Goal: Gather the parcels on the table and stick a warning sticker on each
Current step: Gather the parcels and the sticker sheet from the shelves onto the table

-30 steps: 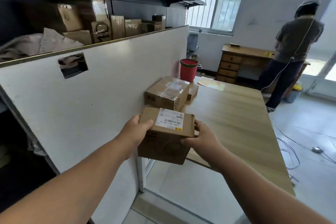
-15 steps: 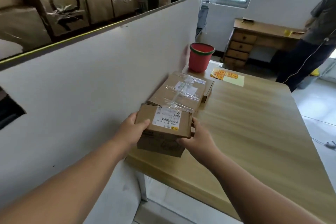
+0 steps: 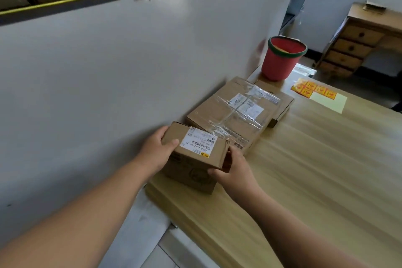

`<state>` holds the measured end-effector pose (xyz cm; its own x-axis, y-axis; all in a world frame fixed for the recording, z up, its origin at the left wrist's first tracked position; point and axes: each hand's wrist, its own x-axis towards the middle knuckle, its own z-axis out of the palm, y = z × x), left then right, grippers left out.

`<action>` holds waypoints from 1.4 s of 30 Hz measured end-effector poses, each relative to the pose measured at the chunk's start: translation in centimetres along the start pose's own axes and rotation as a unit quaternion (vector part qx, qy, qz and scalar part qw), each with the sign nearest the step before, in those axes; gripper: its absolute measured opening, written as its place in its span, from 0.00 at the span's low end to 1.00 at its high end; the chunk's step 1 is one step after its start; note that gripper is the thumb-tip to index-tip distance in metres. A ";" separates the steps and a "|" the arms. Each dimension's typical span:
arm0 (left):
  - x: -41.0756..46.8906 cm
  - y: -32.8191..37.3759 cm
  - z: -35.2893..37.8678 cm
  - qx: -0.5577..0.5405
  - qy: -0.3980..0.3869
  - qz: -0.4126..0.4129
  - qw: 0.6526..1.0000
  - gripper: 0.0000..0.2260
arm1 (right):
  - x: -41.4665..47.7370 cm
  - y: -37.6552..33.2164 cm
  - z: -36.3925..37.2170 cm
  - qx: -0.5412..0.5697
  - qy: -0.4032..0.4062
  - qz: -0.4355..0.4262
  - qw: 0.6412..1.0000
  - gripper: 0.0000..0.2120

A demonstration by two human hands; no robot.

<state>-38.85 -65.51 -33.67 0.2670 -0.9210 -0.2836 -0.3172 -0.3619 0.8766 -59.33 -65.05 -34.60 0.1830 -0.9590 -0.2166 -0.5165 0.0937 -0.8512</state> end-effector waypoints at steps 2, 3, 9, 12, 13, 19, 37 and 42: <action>0.0 -0.3 0.3 0.022 0.014 -0.004 1.000 0.23 | 0.2 0.5 -0.2 -0.015 -0.015 -0.008 1.000 0.29; -0.2 -0.4 0.4 0.036 0.022 -0.006 0.999 0.23 | 0.2 0.7 -0.2 -0.020 -0.023 -0.008 1.000 0.29; -1.4 0.2 0.4 0.070 0.064 -0.018 0.995 0.31 | -0.1 0.5 -0.6 -0.073 -0.024 -0.013 0.997 0.36; -3.4 0.8 -0.4 0.104 0.083 -0.006 0.991 0.32 | -0.9 -1.4 -0.7 -0.158 0.002 -0.042 0.987 0.44; -4.4 0.9 -0.8 0.121 0.087 0.003 0.989 0.32 | -1.1 -2.1 -0.6 -0.179 0.005 -0.058 0.982 0.44; -11.5 1.0 -5.9 0.242 0.156 0.040 0.957 0.32 | -4.2 -7.8 1.9 -0.273 -0.054 -0.197 0.940 0.37; -52.3 -8.4 -27.7 0.398 0.410 -0.017 0.820 0.34 | -34.4 -23.9 21.8 -0.311 -0.122 -0.532 0.778 0.29; -64.0 -11.9 -31.8 0.396 0.470 -0.078 0.785 0.34 | -45.0 -26.6 28.0 -0.272 -0.160 -0.585 0.747 0.30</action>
<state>-23.26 2.34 -13.61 0.7949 -0.4776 0.3743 -0.5801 -0.7791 0.2377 -30.36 -16.94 -15.58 0.9212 -0.1771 0.3464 -0.0932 -0.9649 -0.2455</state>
